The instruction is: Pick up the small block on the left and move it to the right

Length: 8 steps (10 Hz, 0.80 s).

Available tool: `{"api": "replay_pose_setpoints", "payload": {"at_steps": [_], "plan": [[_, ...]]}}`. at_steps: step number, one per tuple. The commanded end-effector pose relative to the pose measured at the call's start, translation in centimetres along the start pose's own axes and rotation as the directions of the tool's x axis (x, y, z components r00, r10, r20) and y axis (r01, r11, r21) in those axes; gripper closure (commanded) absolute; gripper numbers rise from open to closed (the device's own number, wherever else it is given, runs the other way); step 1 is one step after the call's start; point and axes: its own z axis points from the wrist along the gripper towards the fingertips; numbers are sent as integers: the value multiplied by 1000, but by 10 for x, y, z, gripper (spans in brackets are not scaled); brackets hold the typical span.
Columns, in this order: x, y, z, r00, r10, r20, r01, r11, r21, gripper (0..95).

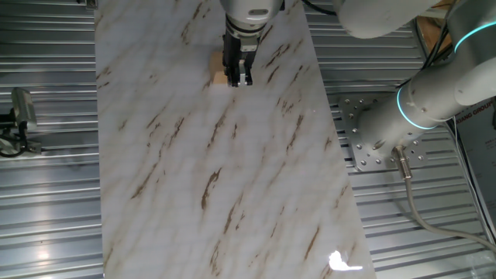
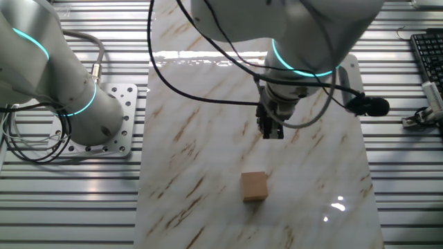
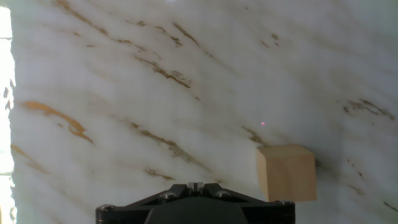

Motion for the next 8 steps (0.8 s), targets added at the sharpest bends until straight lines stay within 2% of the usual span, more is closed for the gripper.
{"api": "replay_pose_setpoints", "payload": {"at_steps": [1, 5, 8], "plan": [[2, -1, 0, 1000, 3, 7, -3, 1000, 7, 950], [0, -1, 0, 1000, 8, -10, -7, 1000, 26, 950], [-5, -13, 5, 1000, -13, -20, 13, 1000, 20, 950]]}}
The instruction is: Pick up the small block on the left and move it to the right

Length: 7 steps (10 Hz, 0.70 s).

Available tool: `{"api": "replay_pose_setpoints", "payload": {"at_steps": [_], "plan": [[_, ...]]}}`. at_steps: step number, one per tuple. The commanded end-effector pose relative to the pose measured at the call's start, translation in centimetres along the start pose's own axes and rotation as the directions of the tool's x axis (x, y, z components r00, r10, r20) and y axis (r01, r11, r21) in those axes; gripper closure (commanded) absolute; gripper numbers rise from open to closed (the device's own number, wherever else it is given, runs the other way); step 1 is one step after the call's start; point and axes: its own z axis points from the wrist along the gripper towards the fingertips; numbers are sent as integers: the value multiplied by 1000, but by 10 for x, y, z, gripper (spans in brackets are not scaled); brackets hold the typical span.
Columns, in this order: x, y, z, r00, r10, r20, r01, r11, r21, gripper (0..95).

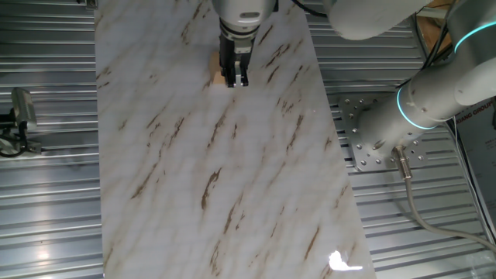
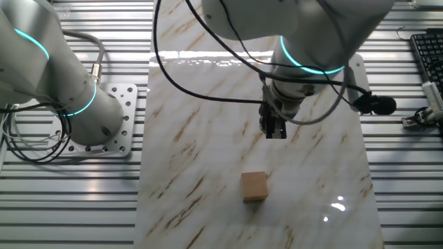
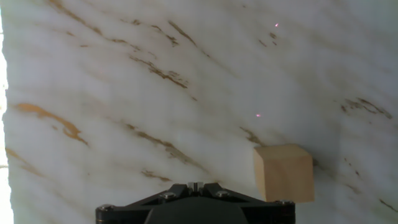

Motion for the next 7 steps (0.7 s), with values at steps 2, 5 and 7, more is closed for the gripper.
{"api": "replay_pose_setpoints", "payload": {"at_steps": [2, 5, 7], "plan": [[-8, -17, 10, 998, -58, -8, 57, 998, -13, 950], [-15, -27, 18, 997, -80, -16, 79, 997, -11, 950], [-20, -34, 24, 995, -102, -18, 102, 995, -9, 950]]}}
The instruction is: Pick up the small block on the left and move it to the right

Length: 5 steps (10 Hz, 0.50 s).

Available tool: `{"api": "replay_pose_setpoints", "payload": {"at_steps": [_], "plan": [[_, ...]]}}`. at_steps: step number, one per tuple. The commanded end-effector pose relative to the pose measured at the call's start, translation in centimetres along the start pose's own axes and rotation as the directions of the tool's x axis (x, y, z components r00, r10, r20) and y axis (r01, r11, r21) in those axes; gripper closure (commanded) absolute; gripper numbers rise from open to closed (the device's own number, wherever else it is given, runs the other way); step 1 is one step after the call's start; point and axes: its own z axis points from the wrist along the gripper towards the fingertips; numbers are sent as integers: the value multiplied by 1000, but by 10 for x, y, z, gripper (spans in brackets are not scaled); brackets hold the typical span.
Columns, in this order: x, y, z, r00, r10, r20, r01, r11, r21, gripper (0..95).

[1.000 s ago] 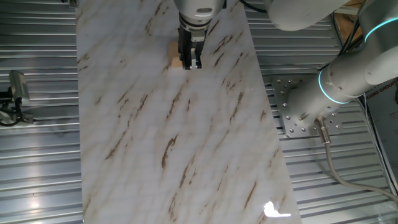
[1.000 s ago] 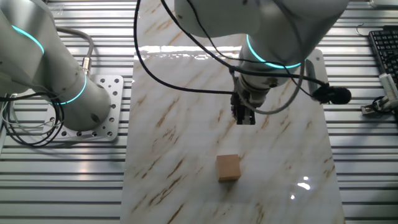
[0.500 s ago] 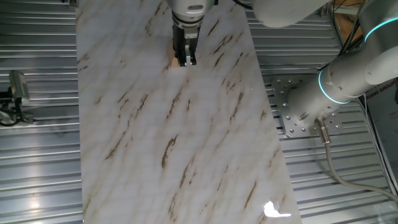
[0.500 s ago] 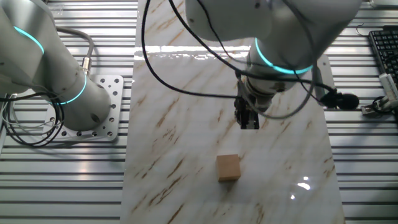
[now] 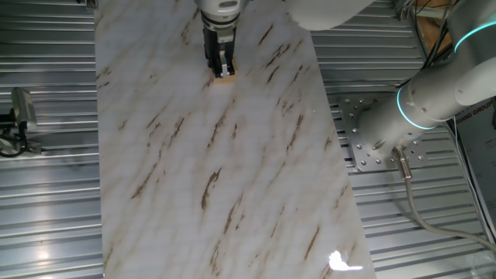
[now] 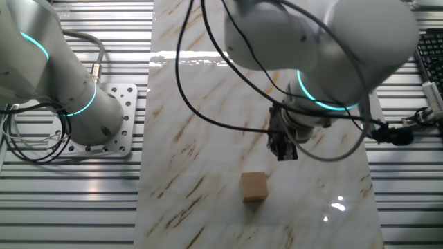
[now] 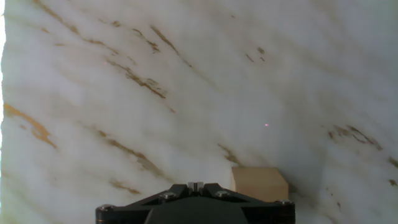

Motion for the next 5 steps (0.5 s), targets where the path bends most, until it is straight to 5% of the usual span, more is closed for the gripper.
{"api": "replay_pose_setpoints", "payload": {"at_steps": [1, 5], "plan": [[-4, -7, 7, 1000, -28, -3, 28, 1000, 3, 950], [-11, -18, 19, 999, -51, -13, 51, 999, 5, 950]]}}
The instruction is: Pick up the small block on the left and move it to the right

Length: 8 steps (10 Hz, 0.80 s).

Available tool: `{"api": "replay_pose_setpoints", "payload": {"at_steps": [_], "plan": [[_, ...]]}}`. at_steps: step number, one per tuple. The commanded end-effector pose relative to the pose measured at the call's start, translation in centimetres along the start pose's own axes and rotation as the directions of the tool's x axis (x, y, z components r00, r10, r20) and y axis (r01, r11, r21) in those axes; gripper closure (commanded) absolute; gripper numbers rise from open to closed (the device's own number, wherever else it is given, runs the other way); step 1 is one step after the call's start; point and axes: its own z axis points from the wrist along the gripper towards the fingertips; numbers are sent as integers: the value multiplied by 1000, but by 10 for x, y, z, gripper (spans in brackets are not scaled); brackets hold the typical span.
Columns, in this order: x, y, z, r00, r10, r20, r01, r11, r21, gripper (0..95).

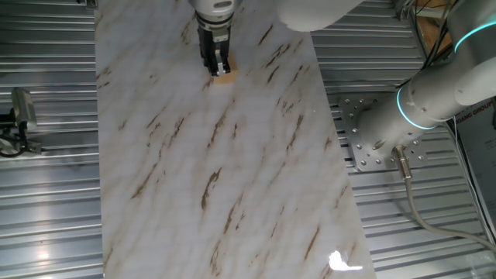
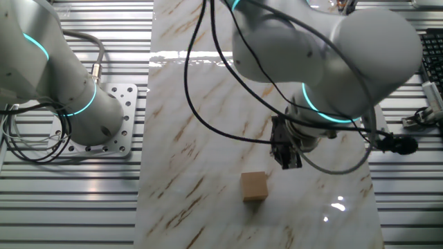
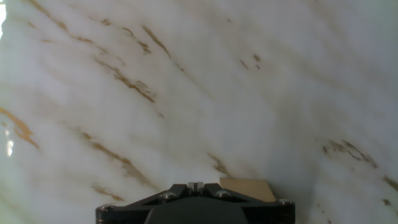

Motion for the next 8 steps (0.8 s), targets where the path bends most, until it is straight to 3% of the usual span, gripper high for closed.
{"api": "replay_pose_setpoints", "payload": {"at_steps": [1, 8], "plan": [[-2, -3, 5, 1000, -6, 0, 6, 1000, 4, 950], [-12, -12, 13, 1000, -22, -14, 22, 1000, 6, 950]]}}
